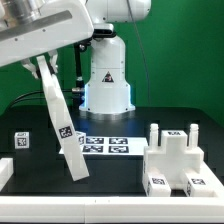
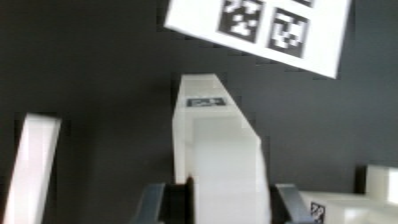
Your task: Assemble chair
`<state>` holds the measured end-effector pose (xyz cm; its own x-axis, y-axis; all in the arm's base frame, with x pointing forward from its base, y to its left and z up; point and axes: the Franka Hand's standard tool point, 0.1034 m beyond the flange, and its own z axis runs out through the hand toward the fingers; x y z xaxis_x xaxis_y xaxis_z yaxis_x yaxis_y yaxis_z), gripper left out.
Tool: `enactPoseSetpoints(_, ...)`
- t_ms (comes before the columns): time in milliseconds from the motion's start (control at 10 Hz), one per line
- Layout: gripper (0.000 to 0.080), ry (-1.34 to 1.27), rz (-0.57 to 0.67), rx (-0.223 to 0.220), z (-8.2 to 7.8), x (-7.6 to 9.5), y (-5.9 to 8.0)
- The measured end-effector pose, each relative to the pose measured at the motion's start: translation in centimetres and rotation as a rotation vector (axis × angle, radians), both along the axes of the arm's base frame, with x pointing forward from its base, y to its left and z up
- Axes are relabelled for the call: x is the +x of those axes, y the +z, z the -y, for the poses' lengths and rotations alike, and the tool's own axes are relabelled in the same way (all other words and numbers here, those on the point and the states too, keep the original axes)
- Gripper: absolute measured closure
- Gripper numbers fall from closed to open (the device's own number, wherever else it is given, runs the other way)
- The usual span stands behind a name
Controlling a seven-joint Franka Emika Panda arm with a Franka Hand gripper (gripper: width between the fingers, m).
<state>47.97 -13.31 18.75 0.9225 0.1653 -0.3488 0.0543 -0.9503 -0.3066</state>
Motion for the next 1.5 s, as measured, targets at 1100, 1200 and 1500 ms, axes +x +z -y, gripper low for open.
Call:
enactPoseSetpoints(1100, 0.0683, -0.918, -0.198, -0.236, -1.5, 1.0, 0.6)
enactPoseSetpoints(1200, 0.0683, -0.998, -0.227, -0.266, -1.6, 1.0, 0.6)
enactPoseSetpoints(1500, 0.0683, -1.454, -0.333, -0.433, -3.1, 2.4, 0.1)
